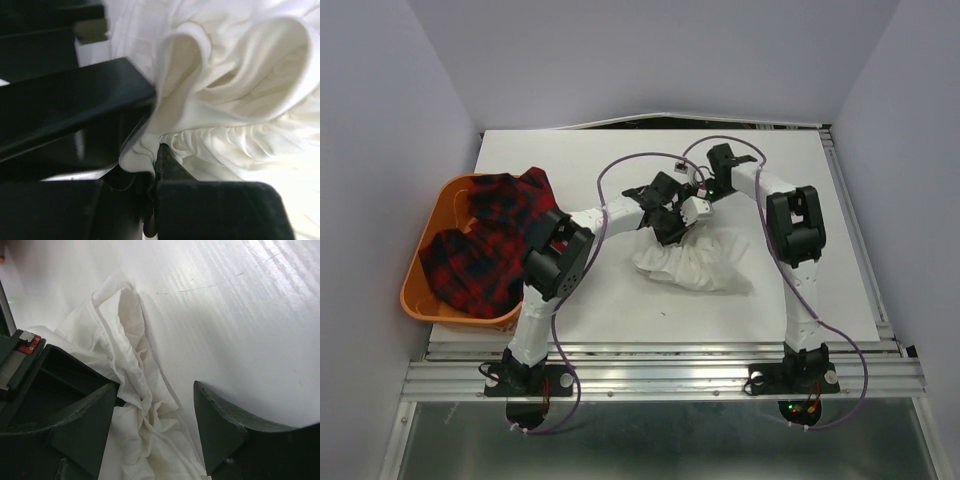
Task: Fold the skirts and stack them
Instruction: Fold the skirt
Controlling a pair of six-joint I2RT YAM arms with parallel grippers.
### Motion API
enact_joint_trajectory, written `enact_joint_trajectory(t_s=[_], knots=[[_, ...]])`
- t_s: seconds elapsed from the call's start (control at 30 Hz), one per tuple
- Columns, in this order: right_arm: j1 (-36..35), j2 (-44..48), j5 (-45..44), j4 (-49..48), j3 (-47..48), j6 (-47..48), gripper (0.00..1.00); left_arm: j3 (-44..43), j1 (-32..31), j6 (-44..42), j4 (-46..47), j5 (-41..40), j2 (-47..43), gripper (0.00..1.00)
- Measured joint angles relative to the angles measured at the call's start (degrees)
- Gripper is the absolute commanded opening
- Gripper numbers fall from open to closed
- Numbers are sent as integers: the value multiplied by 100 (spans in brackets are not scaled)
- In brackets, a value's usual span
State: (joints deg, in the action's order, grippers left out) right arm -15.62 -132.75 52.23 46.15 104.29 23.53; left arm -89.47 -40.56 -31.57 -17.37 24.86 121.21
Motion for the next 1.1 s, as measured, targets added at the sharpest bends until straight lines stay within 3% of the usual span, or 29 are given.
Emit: enact_joint_trajectory(t_s=[0.17, 0.4, 0.67, 0.77, 0.9, 1.1], knots=[[96, -227, -87, 260, 483, -238, 76, -96, 0, 37, 92, -7, 109, 5], [503, -313, -232, 485, 702, -564, 77, -402, 2, 118, 63, 33, 315, 20], [1543, -173, -284, 717, 741, -748, 80, -780, 149, 321, -348, 391, 501, 37], [1928, 330, -339, 695, 485, -750, 80, -1056, 284, 518, -658, 715, 634, 41], [2002, 1661, -144, 678, -280, -778, 74, -1283, 498, 798, -1008, 1095, 697, 44], [1698, 3104, 796, 597, -1429, -807, 55, -1467, 960, 1333, -1200, 1764, 688, 45]])
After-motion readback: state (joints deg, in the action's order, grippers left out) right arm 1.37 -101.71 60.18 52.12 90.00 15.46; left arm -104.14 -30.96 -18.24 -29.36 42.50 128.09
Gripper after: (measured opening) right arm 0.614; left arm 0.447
